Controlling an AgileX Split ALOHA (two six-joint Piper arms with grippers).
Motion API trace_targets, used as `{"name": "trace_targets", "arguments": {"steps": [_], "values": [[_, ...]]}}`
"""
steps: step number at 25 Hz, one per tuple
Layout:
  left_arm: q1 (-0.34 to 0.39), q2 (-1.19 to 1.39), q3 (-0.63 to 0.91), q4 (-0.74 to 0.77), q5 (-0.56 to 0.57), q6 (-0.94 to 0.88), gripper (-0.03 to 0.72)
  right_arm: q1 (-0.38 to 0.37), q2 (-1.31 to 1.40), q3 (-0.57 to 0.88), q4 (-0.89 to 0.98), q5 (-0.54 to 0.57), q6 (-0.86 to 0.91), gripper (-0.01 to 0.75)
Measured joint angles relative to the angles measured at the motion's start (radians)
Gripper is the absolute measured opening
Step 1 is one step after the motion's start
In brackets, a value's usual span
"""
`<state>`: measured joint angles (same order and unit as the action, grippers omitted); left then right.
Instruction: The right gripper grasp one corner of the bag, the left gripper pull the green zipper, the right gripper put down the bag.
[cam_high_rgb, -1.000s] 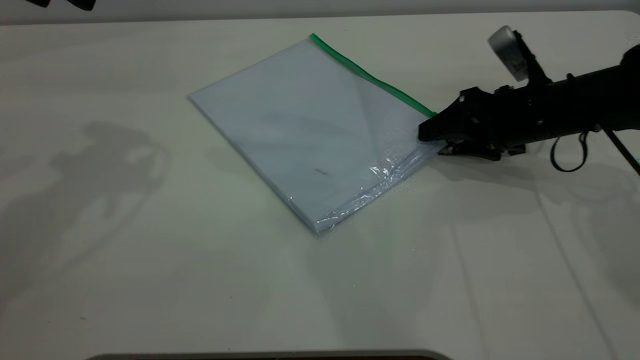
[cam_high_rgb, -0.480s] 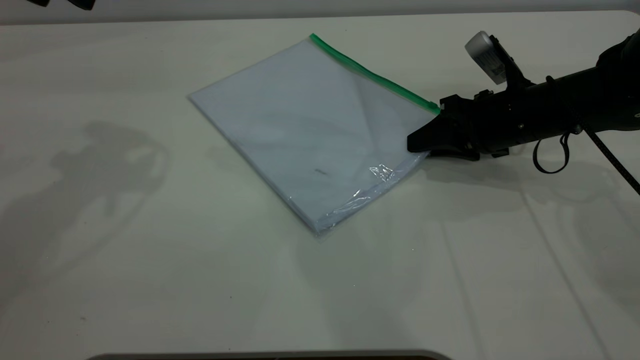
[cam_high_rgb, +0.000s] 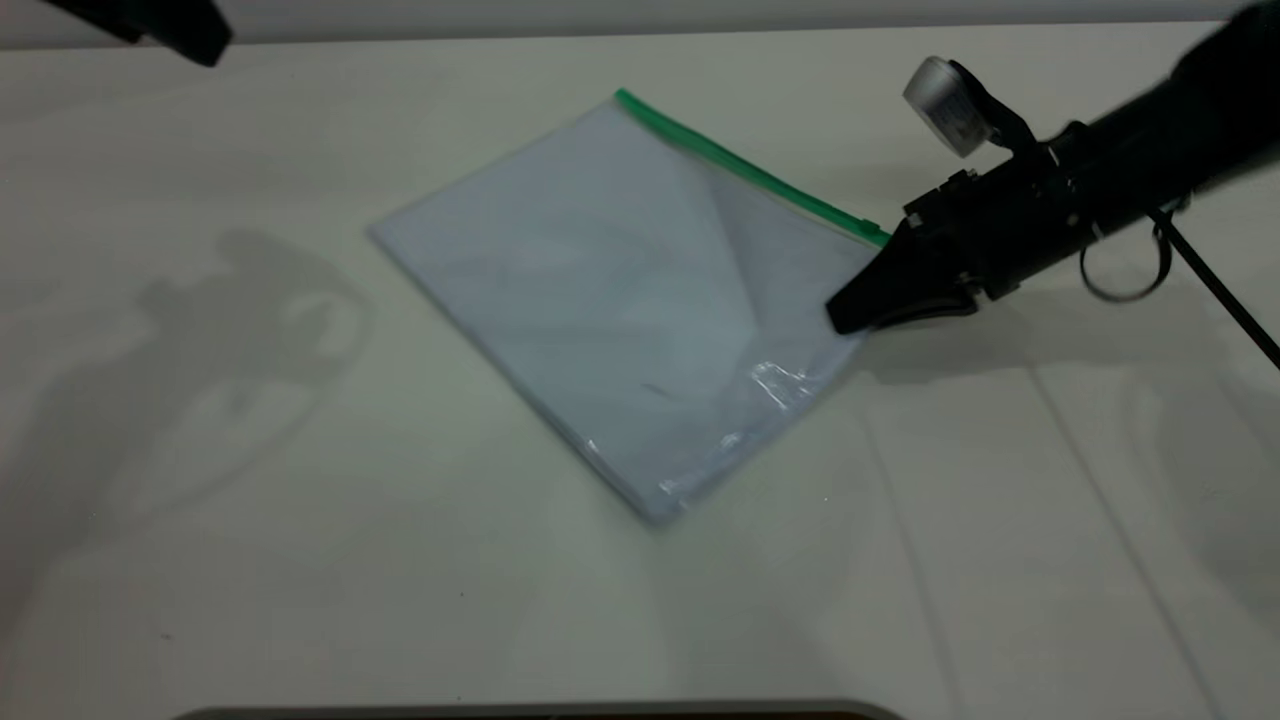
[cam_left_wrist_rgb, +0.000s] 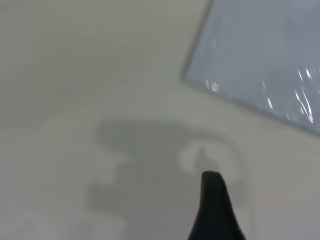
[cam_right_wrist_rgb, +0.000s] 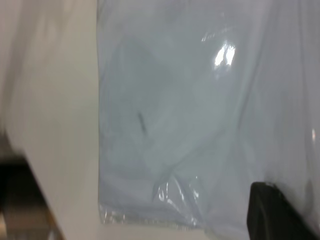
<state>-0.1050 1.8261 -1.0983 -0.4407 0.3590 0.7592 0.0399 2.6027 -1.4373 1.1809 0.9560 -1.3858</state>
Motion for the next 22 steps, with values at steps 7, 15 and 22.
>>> {"name": "trace_targets", "arguments": {"steps": [7,15,22], "values": [[-0.090,0.112,-0.123,0.000,0.000,0.055,0.589,0.001,0.005,-0.283,-0.391,0.190,0.222,0.033],[-0.163,0.270,-0.313,-0.006,0.001,0.101,0.589,0.001,0.006,-0.443,-0.285,0.203,0.282,0.033],[-0.191,0.435,-0.572,-0.116,0.114,0.161,0.589,0.016,0.016,-0.443,-0.180,0.088,0.191,0.033]]}}
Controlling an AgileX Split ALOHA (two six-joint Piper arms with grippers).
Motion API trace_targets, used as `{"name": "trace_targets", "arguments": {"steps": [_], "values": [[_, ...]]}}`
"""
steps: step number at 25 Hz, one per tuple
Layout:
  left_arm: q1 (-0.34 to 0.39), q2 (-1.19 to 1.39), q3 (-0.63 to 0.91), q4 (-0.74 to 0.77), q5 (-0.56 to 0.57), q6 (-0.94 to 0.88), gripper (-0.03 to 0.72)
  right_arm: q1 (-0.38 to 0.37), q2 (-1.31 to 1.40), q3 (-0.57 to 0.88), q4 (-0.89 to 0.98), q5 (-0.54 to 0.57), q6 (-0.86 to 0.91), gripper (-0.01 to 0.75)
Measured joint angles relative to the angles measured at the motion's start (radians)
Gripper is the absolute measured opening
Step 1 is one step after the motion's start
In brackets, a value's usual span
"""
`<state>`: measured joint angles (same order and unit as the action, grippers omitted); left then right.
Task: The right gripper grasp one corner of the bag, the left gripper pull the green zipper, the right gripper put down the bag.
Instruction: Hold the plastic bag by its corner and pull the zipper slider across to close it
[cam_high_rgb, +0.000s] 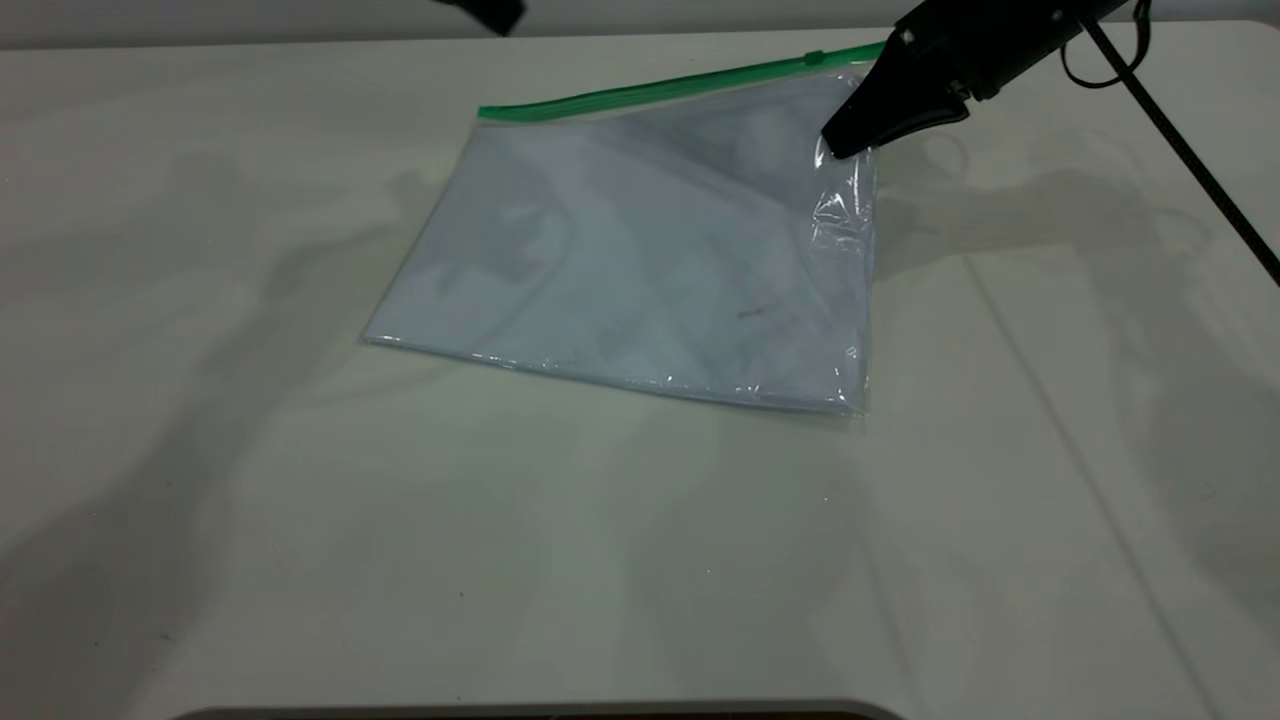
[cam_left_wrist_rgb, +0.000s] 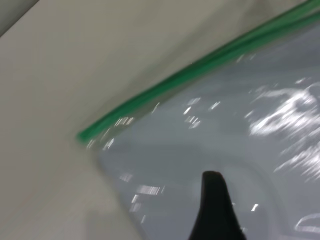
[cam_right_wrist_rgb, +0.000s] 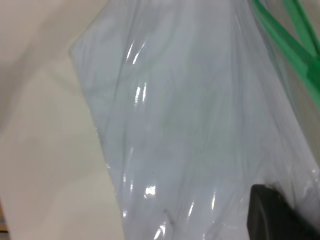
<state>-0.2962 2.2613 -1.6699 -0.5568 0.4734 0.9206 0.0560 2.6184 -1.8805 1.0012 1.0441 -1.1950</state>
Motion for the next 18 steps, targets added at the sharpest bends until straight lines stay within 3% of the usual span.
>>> {"name": "trace_targets", "arguments": {"steps": [9,18], "values": [[-0.006,0.186,-0.311,-0.119,0.315,0.270,0.589,0.053,0.000,0.000,0.001,-0.032,-0.145,0.033],[-0.046,0.248,-0.377,-0.120,0.379,0.426,0.589,0.127,0.000,-0.001,0.002,-0.018,-0.244,0.033]]}}
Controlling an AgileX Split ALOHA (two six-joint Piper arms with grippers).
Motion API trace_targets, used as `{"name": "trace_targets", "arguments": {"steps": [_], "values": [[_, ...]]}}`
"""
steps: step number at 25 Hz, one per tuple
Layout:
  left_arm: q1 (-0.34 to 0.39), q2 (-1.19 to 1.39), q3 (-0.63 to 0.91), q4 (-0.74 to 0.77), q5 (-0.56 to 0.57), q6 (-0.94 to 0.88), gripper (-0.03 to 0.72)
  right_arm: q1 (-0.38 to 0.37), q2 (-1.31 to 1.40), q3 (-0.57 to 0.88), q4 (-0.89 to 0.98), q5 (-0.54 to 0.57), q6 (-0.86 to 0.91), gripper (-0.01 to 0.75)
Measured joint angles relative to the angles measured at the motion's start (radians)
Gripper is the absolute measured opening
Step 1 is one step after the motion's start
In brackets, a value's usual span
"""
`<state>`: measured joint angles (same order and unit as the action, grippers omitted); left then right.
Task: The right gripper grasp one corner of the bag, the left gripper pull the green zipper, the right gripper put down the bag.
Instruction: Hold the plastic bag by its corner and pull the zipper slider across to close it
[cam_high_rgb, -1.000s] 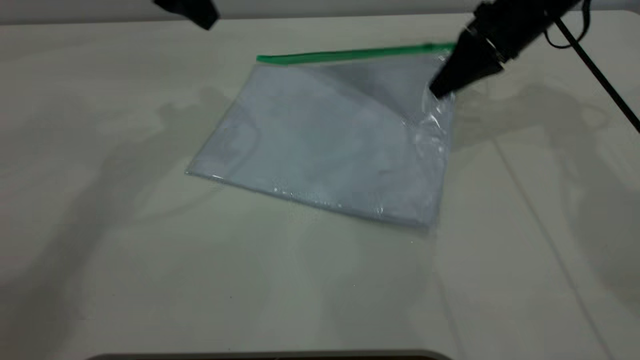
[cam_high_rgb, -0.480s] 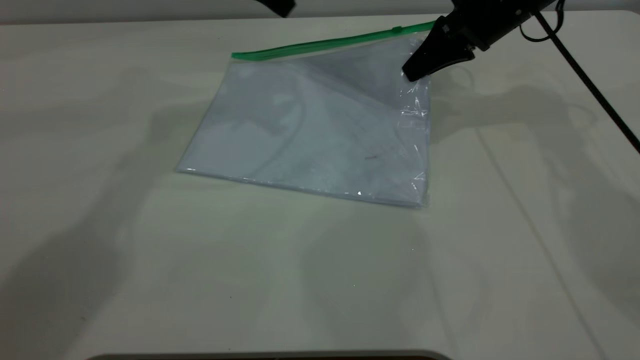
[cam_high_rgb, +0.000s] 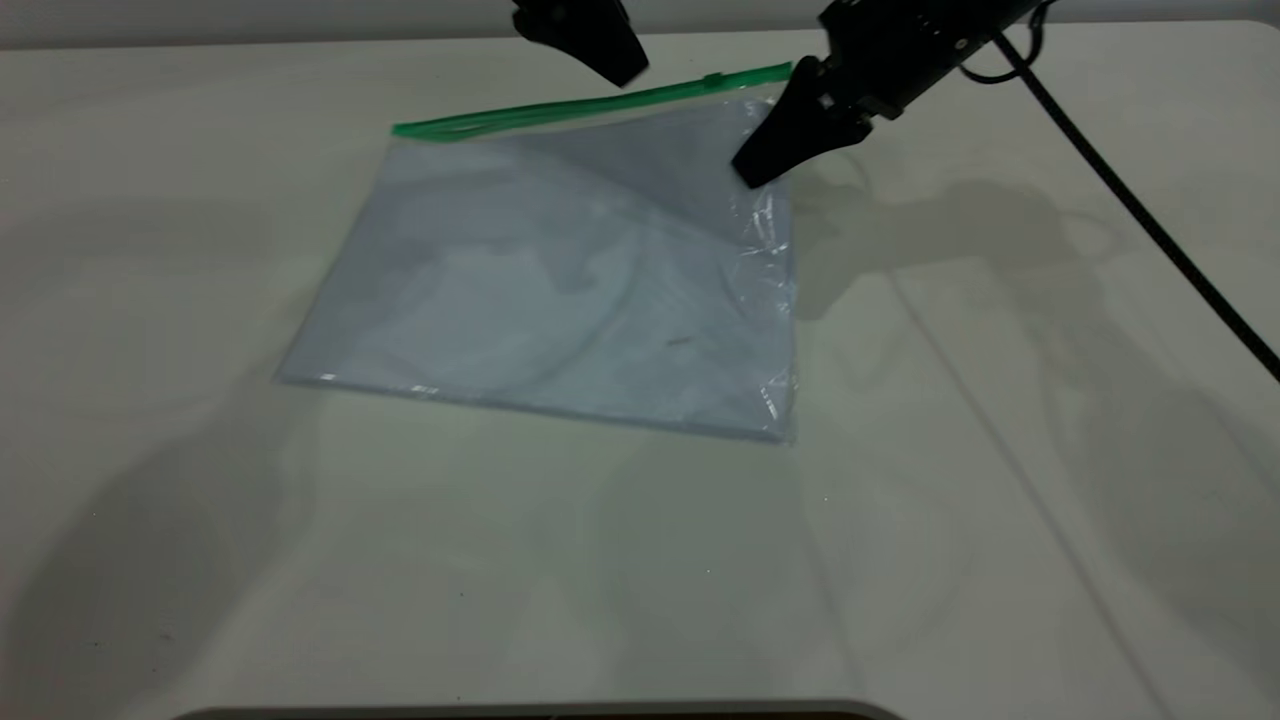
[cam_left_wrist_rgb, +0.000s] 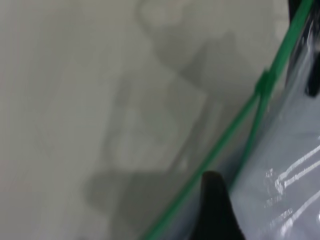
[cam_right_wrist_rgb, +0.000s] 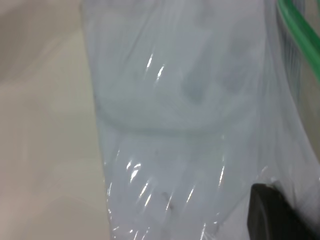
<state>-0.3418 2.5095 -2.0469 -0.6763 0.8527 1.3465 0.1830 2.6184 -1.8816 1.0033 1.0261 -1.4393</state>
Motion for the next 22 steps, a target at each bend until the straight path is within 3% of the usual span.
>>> {"name": "trace_targets", "arguments": {"steps": [10,22], "values": [[-0.026,0.005,-0.002,-0.006,0.080,0.077,0.589,0.016,0.000,-0.001,-0.009,0.108,-0.051,0.033],[-0.033,0.024,-0.002,-0.102,0.087,0.176,0.589,0.016,0.000,-0.009,-0.012,0.122,-0.056,0.033]]}}
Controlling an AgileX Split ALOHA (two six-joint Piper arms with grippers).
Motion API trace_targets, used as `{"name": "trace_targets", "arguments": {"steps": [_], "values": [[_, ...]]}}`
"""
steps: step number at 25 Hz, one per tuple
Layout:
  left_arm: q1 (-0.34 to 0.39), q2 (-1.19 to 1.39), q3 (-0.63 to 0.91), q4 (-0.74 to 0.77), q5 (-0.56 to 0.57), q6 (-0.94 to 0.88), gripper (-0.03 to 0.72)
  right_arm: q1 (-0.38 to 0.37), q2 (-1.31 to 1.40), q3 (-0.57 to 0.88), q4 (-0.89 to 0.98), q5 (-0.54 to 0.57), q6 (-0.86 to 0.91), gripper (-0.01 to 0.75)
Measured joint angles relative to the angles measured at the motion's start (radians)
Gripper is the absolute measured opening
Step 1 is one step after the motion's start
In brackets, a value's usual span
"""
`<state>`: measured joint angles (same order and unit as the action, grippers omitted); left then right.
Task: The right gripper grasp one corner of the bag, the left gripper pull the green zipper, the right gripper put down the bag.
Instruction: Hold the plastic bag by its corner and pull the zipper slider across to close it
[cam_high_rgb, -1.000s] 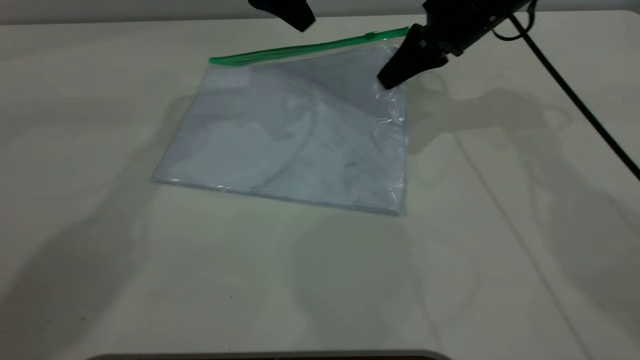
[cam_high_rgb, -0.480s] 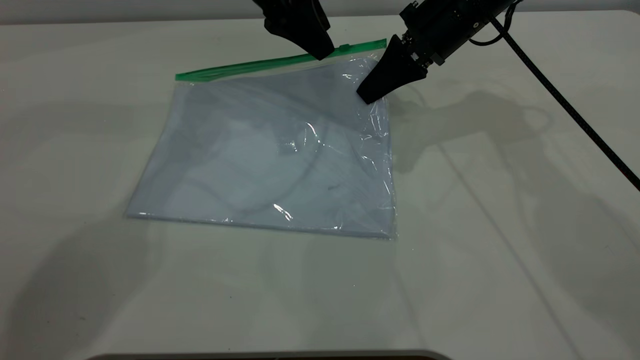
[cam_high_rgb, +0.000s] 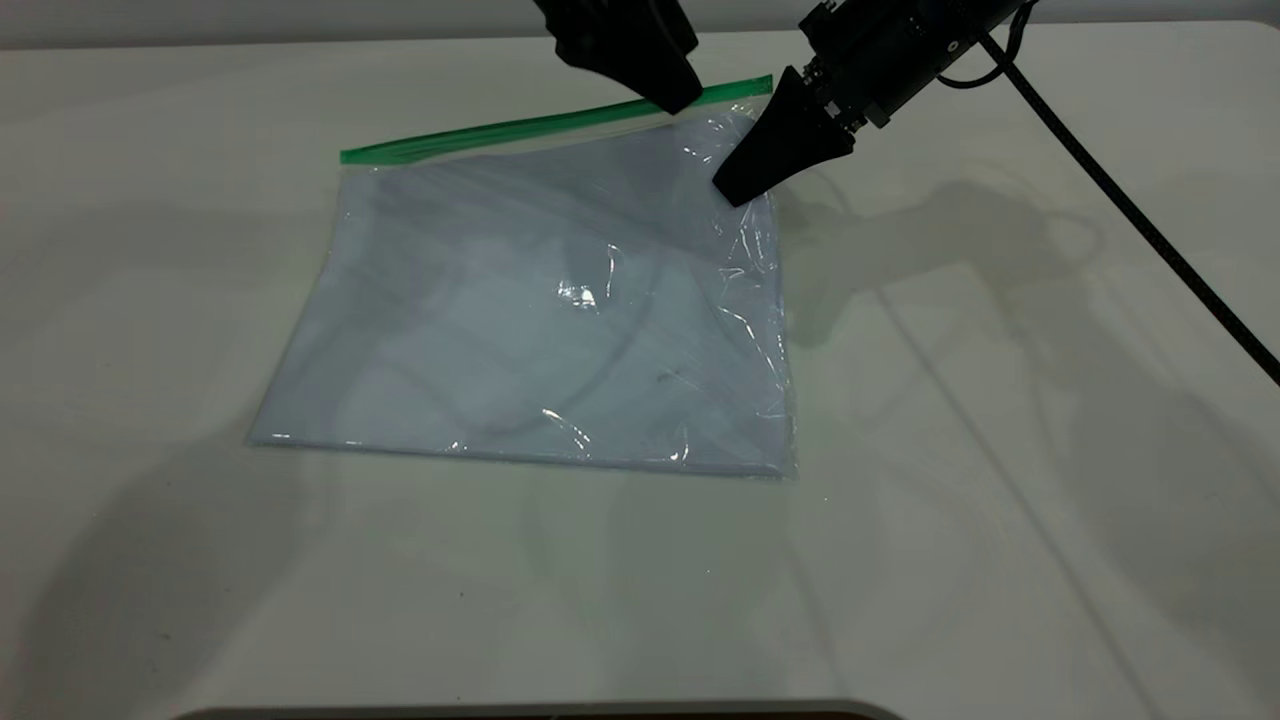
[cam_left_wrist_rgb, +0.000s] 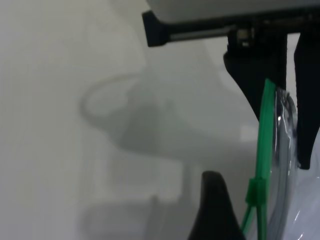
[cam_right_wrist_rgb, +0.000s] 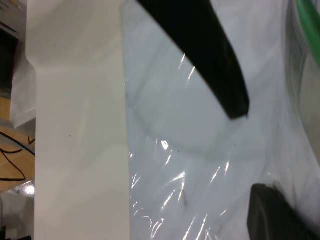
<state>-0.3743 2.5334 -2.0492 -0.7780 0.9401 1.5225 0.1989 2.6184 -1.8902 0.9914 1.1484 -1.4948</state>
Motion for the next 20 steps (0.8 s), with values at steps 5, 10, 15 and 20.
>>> {"name": "trace_targets", "arguments": {"steps": [5,10,15,20], "values": [[0.000,0.021,0.000,-0.010,0.025,0.022,0.576,0.000,0.000,0.000,-0.002,0.002,-0.021,0.033],[0.000,0.021,0.000,-0.020,0.033,0.031,0.523,0.008,0.000,-0.001,-0.043,0.002,-0.027,0.033],[0.000,0.021,0.000,-0.020,0.041,0.037,0.466,0.048,0.000,-0.001,-0.085,0.002,-0.028,0.033],[-0.001,0.021,0.000,-0.020,0.045,0.038,0.407,0.071,0.000,-0.001,-0.086,0.006,-0.030,0.033]]}}
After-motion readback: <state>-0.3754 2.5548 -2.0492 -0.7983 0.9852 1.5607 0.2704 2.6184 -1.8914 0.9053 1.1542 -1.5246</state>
